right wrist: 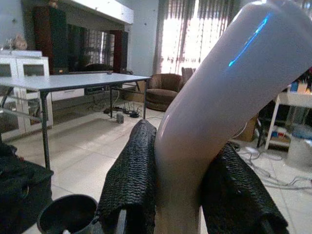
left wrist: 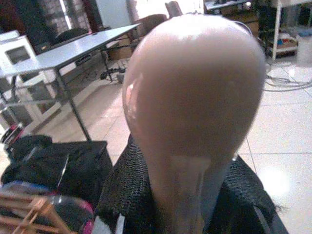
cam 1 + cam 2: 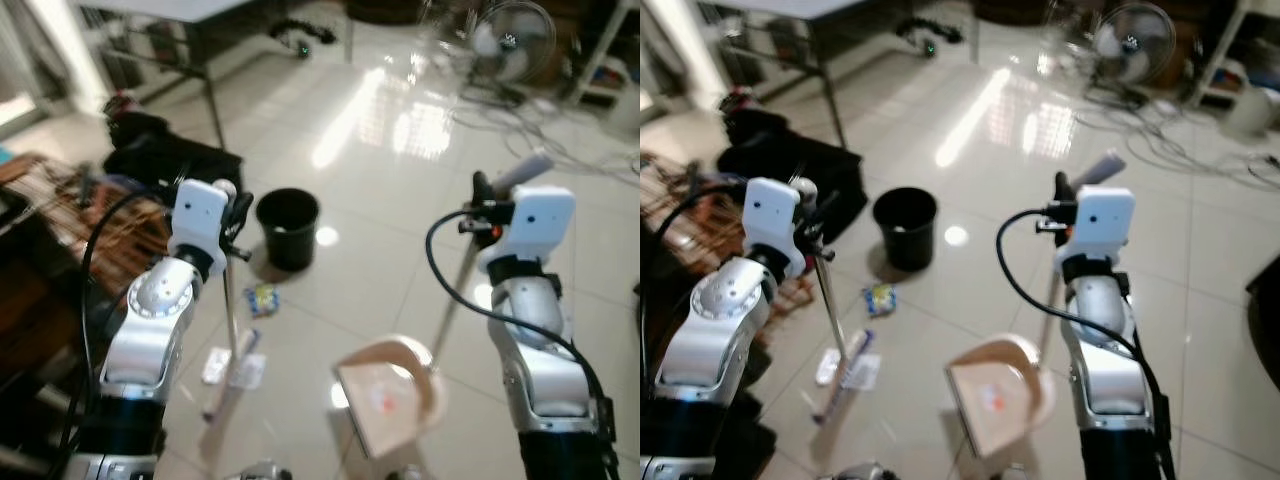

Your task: Sweep floor

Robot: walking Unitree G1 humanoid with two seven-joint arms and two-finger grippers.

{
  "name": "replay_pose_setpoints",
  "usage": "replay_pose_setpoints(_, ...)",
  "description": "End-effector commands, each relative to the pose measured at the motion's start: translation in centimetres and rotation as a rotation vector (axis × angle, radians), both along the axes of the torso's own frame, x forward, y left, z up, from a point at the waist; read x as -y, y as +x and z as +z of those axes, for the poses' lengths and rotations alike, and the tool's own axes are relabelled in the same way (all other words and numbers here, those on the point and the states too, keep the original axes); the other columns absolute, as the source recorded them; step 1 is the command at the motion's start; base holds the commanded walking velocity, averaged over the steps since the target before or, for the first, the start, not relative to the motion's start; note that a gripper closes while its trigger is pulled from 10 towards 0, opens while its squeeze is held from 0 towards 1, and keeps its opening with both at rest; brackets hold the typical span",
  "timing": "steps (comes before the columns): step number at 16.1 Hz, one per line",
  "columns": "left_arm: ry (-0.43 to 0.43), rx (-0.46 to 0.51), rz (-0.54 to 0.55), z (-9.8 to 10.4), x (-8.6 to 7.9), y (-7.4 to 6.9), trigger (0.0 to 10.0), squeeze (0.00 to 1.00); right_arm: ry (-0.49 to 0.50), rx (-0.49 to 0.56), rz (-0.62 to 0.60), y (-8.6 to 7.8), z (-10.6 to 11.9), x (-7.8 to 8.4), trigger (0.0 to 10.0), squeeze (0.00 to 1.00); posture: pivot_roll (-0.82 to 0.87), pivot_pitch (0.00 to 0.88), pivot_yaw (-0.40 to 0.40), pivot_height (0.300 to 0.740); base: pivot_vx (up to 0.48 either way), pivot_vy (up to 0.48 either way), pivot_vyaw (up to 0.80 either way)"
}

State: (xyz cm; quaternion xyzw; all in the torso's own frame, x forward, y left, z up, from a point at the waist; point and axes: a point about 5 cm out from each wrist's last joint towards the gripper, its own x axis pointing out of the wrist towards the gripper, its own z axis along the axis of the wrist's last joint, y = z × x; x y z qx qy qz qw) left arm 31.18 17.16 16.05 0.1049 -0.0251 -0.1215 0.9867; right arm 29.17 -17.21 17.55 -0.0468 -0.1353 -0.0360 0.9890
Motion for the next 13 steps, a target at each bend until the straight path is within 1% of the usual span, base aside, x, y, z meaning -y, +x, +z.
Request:
replay_pose_setpoints(1, 0.006, 0.056, 0.009, 1.1, -0.1, -0.1, 10.0, 0.00, -0.001, 0.059, -0.009, 0.0, 1.0, 0.0, 10.0, 0.00, -0.03, 0.071, 0.012, 0.740, 0.000, 0.330, 0.00)
replay_pose_setpoints(4, -0.001, 0.054, -0.005, 1.0, 0.3, -0.1, 10.0, 0.00, 0.007, 0.057, -0.025, -0.1, 0.9, 0.4, 10.0, 0.00, -0.04, 0.065, 0.015, 0.740, 0.000, 0.318, 0.00)
replay_pose_setpoints(6, 0.067, 0.069, -0.023, 1.1, 0.7, 0.0, 10.0, 0.00, 0.032, 0.054, -0.045, -0.3, 0.7, 0.7, 10.0, 0.00, -0.04, 0.061, 0.014, 0.740, 0.000, 0.000, 0.00)
replay_pose_setpoints(7, 0.082, 0.073, -0.022, 1.0, 1.0, 0.0, 10.0, 0.00, 0.043, 0.051, -0.055, -0.5, 0.6, 0.8, 10.0, 0.00, -0.04, 0.059, 0.015, 0.740, 0.000, -0.480, 0.00)
replay_pose_setpoints(9, 0.063, 0.072, -0.033, 0.9, 1.4, -0.1, 10.0, 0.00, 0.062, 0.045, -0.072, -0.7, 0.3, 0.9, 10.0, 0.00, -0.04, 0.057, 0.018, 0.740, 0.000, -0.480, 0.00)
replay_pose_setpoints(11, 0.060, 0.067, -0.037, 0.9, 1.5, -0.1, 10.0, 0.00, 0.069, 0.043, -0.077, -0.8, 0.3, 0.9, 10.0, 0.00, -0.04, 0.057, 0.022, 0.740, 0.000, -0.480, 0.00)
replay_pose_setpoints(13, -0.018, 0.046, -0.024, 0.8, 1.3, 0.0, 10.0, 0.00, 0.072, 0.043, -0.082, -0.8, 0.3, 0.9, 10.0, 0.00, -0.04, 0.057, 0.025, 0.740, 0.000, 0.000, 0.00)
